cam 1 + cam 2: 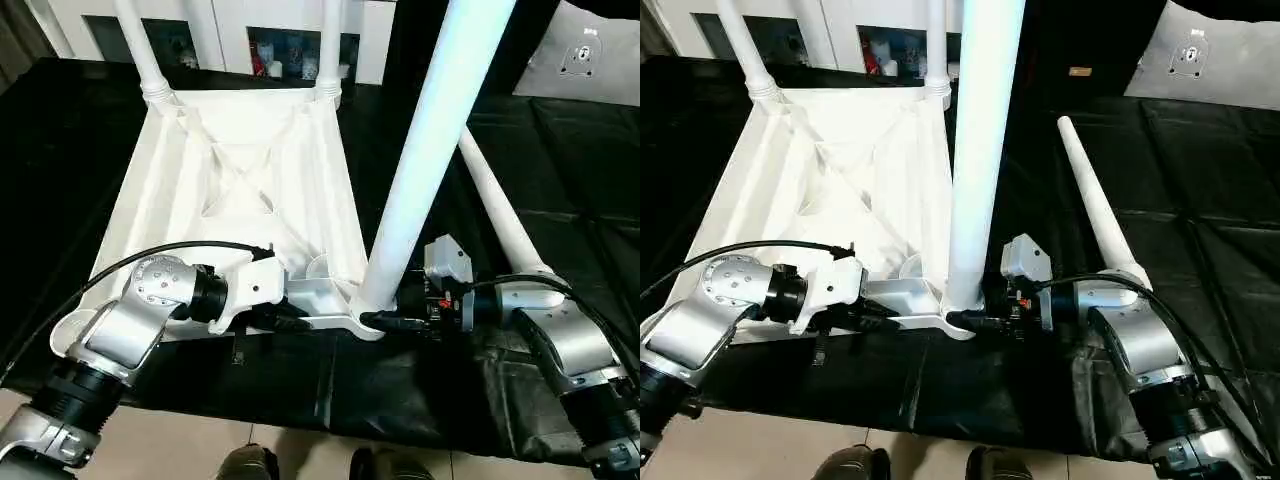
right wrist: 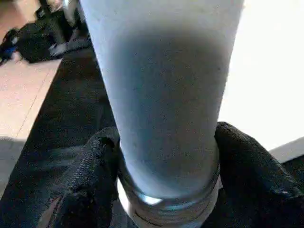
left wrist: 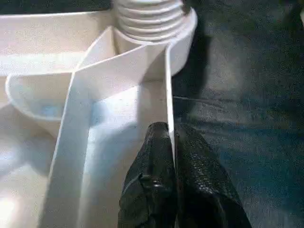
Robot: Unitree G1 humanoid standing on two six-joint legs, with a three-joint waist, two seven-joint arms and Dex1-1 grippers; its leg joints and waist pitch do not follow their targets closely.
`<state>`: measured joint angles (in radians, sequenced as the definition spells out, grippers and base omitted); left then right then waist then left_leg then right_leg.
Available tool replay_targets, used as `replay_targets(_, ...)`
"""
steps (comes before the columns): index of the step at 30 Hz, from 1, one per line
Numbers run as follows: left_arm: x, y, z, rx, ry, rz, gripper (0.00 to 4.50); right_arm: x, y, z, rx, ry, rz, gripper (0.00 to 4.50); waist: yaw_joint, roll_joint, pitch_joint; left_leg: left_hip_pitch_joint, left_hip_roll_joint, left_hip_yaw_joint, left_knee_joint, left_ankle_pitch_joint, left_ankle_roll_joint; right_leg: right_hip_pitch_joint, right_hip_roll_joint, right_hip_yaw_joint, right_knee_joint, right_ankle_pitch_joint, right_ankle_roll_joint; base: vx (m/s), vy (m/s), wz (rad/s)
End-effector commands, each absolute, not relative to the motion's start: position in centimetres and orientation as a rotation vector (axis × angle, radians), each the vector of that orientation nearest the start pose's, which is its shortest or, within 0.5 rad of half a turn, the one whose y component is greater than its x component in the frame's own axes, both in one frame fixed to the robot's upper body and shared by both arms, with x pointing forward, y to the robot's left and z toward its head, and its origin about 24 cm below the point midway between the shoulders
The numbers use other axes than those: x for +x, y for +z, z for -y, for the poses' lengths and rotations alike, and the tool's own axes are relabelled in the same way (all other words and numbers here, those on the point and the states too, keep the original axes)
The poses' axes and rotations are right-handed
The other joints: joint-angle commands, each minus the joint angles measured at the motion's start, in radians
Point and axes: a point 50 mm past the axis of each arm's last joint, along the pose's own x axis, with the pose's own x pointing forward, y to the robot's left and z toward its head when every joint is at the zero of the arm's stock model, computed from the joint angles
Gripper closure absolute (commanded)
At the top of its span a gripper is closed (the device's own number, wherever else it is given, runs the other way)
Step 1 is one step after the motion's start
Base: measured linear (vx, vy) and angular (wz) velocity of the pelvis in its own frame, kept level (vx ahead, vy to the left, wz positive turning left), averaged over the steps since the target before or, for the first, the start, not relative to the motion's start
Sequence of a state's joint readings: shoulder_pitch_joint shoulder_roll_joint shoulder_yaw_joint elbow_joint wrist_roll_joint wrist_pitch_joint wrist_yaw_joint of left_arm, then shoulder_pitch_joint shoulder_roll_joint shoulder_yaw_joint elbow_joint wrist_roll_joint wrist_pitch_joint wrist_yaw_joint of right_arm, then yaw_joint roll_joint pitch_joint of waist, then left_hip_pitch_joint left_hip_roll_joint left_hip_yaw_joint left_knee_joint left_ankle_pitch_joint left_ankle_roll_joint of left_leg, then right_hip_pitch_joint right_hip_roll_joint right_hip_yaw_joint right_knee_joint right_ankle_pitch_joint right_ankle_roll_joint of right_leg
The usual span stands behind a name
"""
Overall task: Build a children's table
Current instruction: Rotate leg to tighten
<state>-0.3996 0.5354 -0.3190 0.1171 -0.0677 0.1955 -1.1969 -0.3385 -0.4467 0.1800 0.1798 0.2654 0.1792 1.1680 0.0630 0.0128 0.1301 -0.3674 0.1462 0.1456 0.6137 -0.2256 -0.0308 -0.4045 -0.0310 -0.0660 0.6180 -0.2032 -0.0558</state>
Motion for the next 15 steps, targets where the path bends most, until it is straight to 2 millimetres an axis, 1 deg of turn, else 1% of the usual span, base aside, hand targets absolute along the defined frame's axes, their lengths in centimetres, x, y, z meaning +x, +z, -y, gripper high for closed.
replay_targets(1, 28.1, 8.4, -12.0, 0.441, -1.317, -0.26, 4.5, 27.8, 6.6, 13.2, -0.118, 1.238, -0.218, 1.81, -0.006, 0.005, -0.077, 0.006, 0.096, -0.024, -0.066, 0.054, 0.157, 0.065, -0.126, 0.069, -0.056, 0.0, -0.281, 0.0, 0.0, 0.0)
replay_targets(2, 28.3, 8.4, -11.7, 0.415, -1.264, -0.262, 4.5, 27.9, 6.5, 12.8, -0.108, 1.197, -0.216, 1.81, -0.009, 0.005, -0.073, 0.006, 0.09, -0.025, -0.069, -0.002, 0.126, 0.069, -0.128, 0.067, -0.069, -0.094, -0.271, 0.0, 0.0, 0.0)
replay_targets(3, 28.7, 8.5, -11.2, 0.391, -1.183, -0.256, 4.5, 28.4, 6.2, 12.0, -0.088, 1.107, -0.213, 1.81, -0.01, 0.004, -0.072, 0.007, 0.09, -0.024, -0.071, -0.015, 0.112, 0.067, -0.129, 0.068, -0.072, -0.12, -0.266, 0.0, 0.0, 0.0)
replay_targets(4, 28.8, 8.5, -11.0, 0.385, -1.165, -0.253, 4.5, 28.5, 6.2, 11.8, -0.082, 1.085, -0.213, 1.82, -0.015, 0.003, -0.069, 0.005, 0.091, -0.025, -0.074, -0.02, 0.098, 0.067, -0.127, 0.069, -0.074, -0.138, -0.261, 0.0, 0.0, 0.0)
replay_targets(5, 29.0, 8.6, -10.7, 0.374, -1.127, -0.243, 4.5, 28.8, 6.0, 11.4, -0.069, 1.035, -0.213, 1.82, -0.023, 0.0, -0.066, 0.004, 0.086, -0.026, -0.076, -0.051, 0.076, 0.069, -0.127, 0.067, -0.083, -0.201, -0.243, 0.0, 0.0, 0.0)
replay_targets(6, 29.2, 8.6, -10.1, 0.361, -1.072, -0.239, 4.5, 29.3, 5.9, 10.7, -0.024, 0.947, -0.217, 1.82, -0.031, -0.003, -0.068, -0.003, 0.081, -0.027, -0.076, -0.058, 0.067, 0.077, -0.129, 0.067, -0.086, -0.237, -0.223, 0.0, 0.0, 0.0)
replay_targets(7, 29.3, 8.7, -9.3, 0.35, -1.036, -0.234, 4.5, 29.7, 5.9, 9.8, 0.027, 0.875, -0.221, 1.82, -0.034, -0.002, -0.067, -0.002, 0.082, -0.026, -0.076, -0.053, 0.062, 0.075, -0.128, 0.069, -0.086, -0.237, -0.217, 0.0, 0.0, 0.0)
replay_targets(8, 29.4, 8.7, -8.6, 0.343, -1.014, -0.234, 4.5, 29.9, 5.9, 9.2, 0.065, 0.825, -0.227, 1.82, -0.04, -0.002, -0.066, 0.003, 0.077, -0.025, -0.075, -0.057, 0.06, 0.068, -0.126, 0.07, -0.094, -0.274, -0.203, 0.0, 0.0, 0.0)
replay_targets(9, 29.4, 8.7, -8.5, 0.342, -1.006, -0.234, 4.5, 30.0, 5.9, 9.1, 0.072, 0.81, -0.229, 1.82, -0.042, -0.002, -0.067, 0.001, 0.075, -0.023, -0.076, -0.054, 0.06, 0.068, -0.125, 0.07, -0.095, -0.277, -0.198, 0.0, 0.0, 0.0)
replay_targets(10, 29.5, 8.8, -7.8, 0.336, -0.974, -0.234, 4.5, 30.3, 5.9, 8.5, 0.102, 0.748, -0.24, 1.82, -0.043, -0.006, -0.069, 0.003, 0.075, -0.021, -0.075, -0.046, 0.06, 0.068, -0.124, 0.071, -0.095, -0.272, -0.194, 0.0, 0.0, 0.0)
replay_targets(11, 29.4, 8.9, -6.6, 0.331, -0.951, -0.229, 4.5, 30.5, 5.8, 7.8, 0.121, 0.678, -0.255, 1.83, -0.045, -0.003, -0.067, 0.002, 0.074, -0.021, -0.076, -0.038, 0.062, 0.065, -0.122, 0.071, -0.096, -0.266, -0.189, 0.0, 0.0, 0.0)
replay_targets(12, 29.4, 9.0, -5.9, 0.331, -0.931, -0.225, 4.5, 30.7, 5.6, 7.4, 0.122, 0.633, -0.265, 1.83, -0.045, -0.002, -0.071, 0.0, 0.072, -0.021, -0.076, -0.024, 0.066, 0.068, -0.12, 0.07, -0.095, -0.248, -0.185, 0.0, 0.0, 0.0)
replay_targets(13, 29.4, 9.1, -5.3, 0.333, -0.927, -0.217, 4.5, 30.7, 5.4, 7.2, 0.122, 0.601, -0.276, 1.83, -0.046, -0.001, -0.072, 0.002, 0.074, -0.021, -0.076, -0.017, 0.065, 0.066, -0.12, 0.07, -0.093, -0.234, -0.185, 0.0, 0.0, 0.0)
replay_targets(14, 29.2, 9.2, -4.5, 0.336, -0.937, -0.21, 4.5, 30.7, 5.3, 7.0, 0.126, 0.576, -0.275, 1.83, -0.044, 0.001, -0.075, -0.001, 0.073, -0.021, -0.076, 0.003, 0.077, 0.069, -0.12, 0.07, -0.09, -0.184, -0.189, 0.0, 0.0, 0.0)
replay_targets(15, 29.1, 9.3, -4.2, 0.337, -0.946, -0.207, 4.5, 30.7, 5.2, 7.1, 0.138, 0.568, -0.269, 1.83, -0.043, 0.002, -0.076, -0.001, 0.074, -0.021, -0.075, 0.012, 0.082, 0.07, -0.12, 0.07, -0.088, -0.16, -0.192, 0.0, 0.0, 0.0)
